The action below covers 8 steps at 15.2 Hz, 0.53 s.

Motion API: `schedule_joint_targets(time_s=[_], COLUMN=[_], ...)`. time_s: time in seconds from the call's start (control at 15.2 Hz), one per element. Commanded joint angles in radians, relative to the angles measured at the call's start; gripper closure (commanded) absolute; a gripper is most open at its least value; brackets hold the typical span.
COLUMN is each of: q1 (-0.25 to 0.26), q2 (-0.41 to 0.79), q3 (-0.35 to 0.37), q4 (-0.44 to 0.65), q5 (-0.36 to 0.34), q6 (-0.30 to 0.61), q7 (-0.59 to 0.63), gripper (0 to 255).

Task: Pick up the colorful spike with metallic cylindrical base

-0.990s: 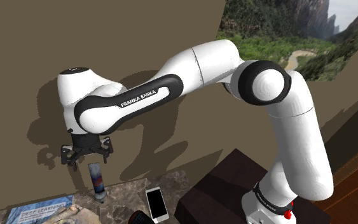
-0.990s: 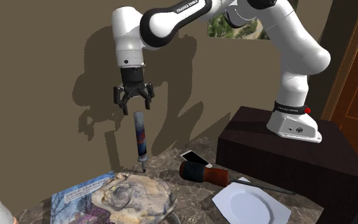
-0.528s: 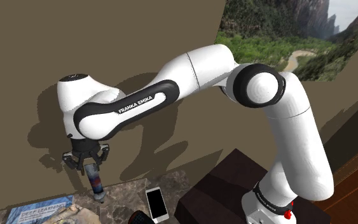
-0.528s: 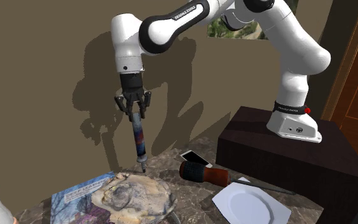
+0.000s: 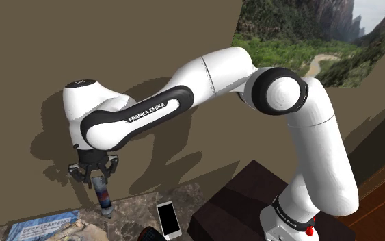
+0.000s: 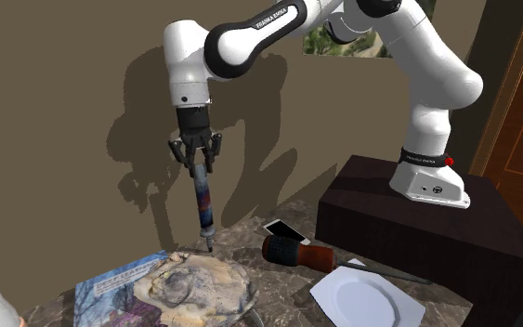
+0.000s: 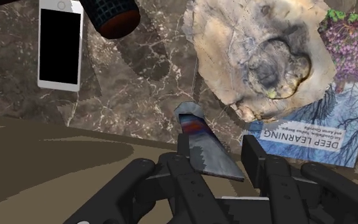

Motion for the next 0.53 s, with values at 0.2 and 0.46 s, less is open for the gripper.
schedule_joint_targets(time_s=[0.2, 0.46], q1=[-0.016, -0.02], q2=[-0.028, -0.051], q3=[0.003, 0.01], q4=[0.006, 0.025], q5=[0.011, 0.021], q6=[-0.04, -0.08], q7=[-0.004, -0.006], gripper=[255, 255])
